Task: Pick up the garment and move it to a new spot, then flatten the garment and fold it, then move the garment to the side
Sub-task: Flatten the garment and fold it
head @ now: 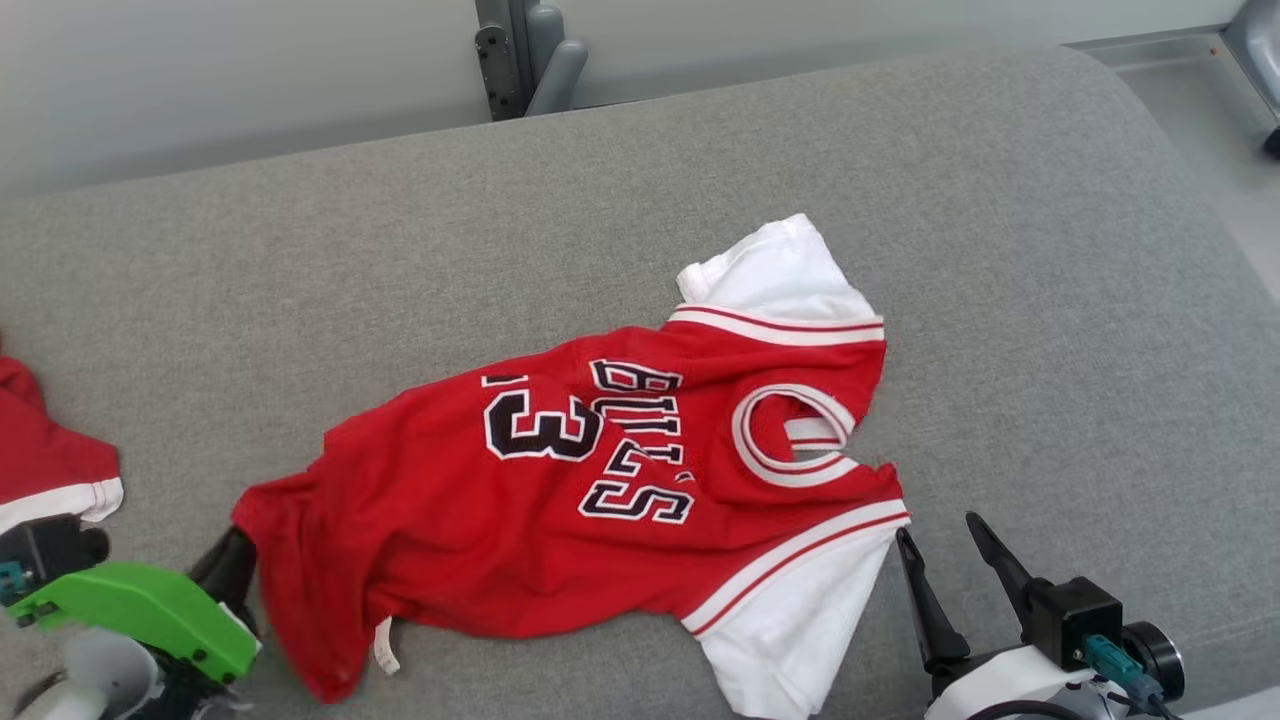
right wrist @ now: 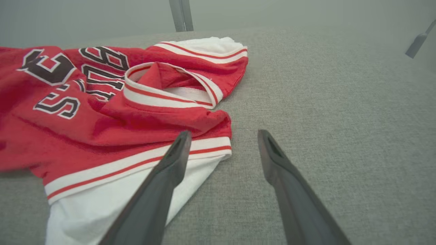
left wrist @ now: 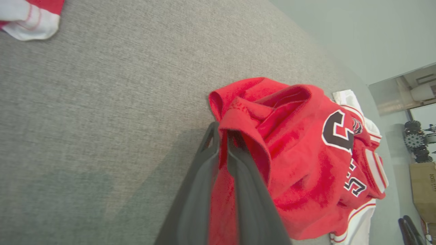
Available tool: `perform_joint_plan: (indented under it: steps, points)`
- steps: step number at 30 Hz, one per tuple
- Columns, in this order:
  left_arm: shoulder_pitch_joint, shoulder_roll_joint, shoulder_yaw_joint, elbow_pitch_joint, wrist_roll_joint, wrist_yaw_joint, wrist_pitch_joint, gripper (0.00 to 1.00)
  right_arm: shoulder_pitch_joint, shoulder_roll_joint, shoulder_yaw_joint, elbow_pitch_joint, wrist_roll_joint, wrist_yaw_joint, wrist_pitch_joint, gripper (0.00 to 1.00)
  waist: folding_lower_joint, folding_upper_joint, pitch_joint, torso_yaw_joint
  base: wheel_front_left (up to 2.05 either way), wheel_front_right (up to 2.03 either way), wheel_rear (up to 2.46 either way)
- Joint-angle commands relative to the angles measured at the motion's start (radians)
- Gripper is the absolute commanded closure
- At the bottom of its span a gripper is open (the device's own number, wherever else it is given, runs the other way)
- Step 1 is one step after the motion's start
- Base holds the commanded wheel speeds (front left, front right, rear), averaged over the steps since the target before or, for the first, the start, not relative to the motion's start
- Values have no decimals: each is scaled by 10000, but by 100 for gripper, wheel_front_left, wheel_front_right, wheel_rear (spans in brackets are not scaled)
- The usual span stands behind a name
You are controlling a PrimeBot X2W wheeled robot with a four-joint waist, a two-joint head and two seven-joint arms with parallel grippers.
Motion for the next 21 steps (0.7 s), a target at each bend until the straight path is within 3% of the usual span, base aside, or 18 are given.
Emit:
perform_joint_plan:
  steps: [1, 5, 8, 9, 10, 15, 21]
  points:
    - [-318, 176, -106, 660, 604, 306, -220, 0, 33, -35, -3, 6, 114, -11, -30, 0, 0, 117, 77, -165, 0, 0, 0]
    - [-548, 174, -512, 1332, 1541, 684, -578, 0, 153, -30, -74, -22, 147, -11, -30, 0, 0, 117, 155, -236, 0, 0, 0]
    - [-337, 586, -898, 1260, 2577, 1472, -1051, 0, 154, -35, -121, -13, 167, -11, -30, 0, 0, 117, 211, -286, 0, 0, 0]
    - [-337, 586, -898, 1260, 2577, 1472, -1051, 0, 154, -35, -121, -13, 167, -11, -30, 0, 0, 117, 211, -286, 0, 0, 0]
    - [-202, 677, -942, 1140, 2819, 1867, -1269, 0, 154, -33, -153, -32, 182, -11, -30, 0, 0, 117, 227, -291, 0, 0, 0]
    - [786, 903, -654, -633, 3260, 3331, -1904, 0, 207, -32, -294, -126, 170, -11, -30, 0, 0, 117, 297, -178, 0, 0, 0]
    - [1703, 666, -1116, -2909, 3483, 3760, -1899, 0, -26, -32, -274, -192, 23, -11, -30, 0, 0, 117, 375, -1, 0, 0, 0]
